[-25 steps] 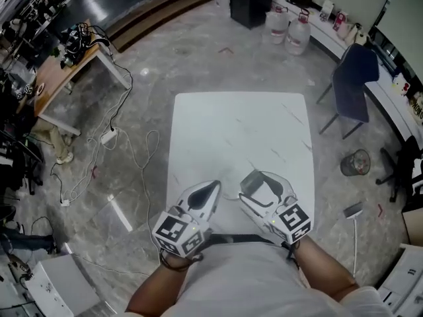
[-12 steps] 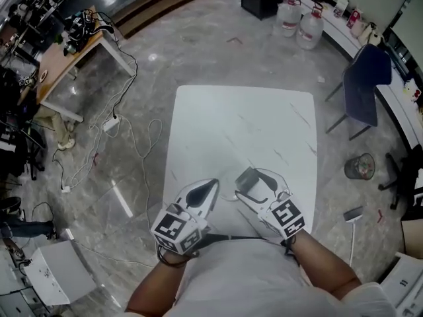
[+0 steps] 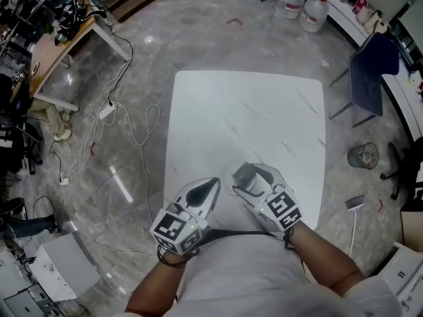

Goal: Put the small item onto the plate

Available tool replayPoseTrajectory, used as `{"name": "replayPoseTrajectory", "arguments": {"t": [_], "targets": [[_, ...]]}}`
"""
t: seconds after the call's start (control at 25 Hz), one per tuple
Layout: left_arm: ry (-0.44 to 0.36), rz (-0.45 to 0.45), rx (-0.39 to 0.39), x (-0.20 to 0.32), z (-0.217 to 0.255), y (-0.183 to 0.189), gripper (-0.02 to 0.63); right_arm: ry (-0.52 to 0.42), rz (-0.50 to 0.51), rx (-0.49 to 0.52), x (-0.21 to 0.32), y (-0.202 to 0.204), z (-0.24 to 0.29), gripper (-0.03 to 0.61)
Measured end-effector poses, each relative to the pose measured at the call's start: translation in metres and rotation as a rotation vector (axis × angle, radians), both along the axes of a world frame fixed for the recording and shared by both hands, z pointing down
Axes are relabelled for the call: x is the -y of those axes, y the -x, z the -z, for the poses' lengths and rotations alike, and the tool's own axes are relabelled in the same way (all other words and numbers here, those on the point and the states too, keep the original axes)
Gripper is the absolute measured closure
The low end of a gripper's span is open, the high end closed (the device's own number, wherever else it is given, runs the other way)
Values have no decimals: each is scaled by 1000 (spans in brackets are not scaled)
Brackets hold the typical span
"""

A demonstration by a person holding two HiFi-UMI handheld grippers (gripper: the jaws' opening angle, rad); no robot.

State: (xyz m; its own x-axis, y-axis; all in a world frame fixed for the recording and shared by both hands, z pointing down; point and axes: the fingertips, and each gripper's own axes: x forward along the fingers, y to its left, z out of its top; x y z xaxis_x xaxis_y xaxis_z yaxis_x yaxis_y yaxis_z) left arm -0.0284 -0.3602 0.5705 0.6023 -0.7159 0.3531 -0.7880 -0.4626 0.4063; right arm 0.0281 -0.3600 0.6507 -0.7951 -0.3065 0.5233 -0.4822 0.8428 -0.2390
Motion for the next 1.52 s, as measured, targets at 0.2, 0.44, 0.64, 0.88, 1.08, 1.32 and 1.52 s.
{"name": "replayPoseTrajectory", "arguments": {"t": [0.2,0.44,0.64,0.88,1.08,1.32,1.52], "targets": [[44,7,-9,8,-23,16,609,30,15,-63,2,7,-45,267],[85,-1,-14,9,-53,37,609,75,18,-152,5,15,-104,267],[130,-8,-39,7,-73,38,609,118,43,-225,3,21,-152,267],[148,5,-52,9,-90,56,609,111,60,-327,6,27,-192,267],[163,28,-49,9,-97,70,609,127,80,-392,-2,27,-213,267],[168,36,-56,7,-104,76,609,110,92,-436,-2,28,-222,267],[176,37,-57,5,-103,79,609,95,114,-476,-4,30,-227,265]]}}
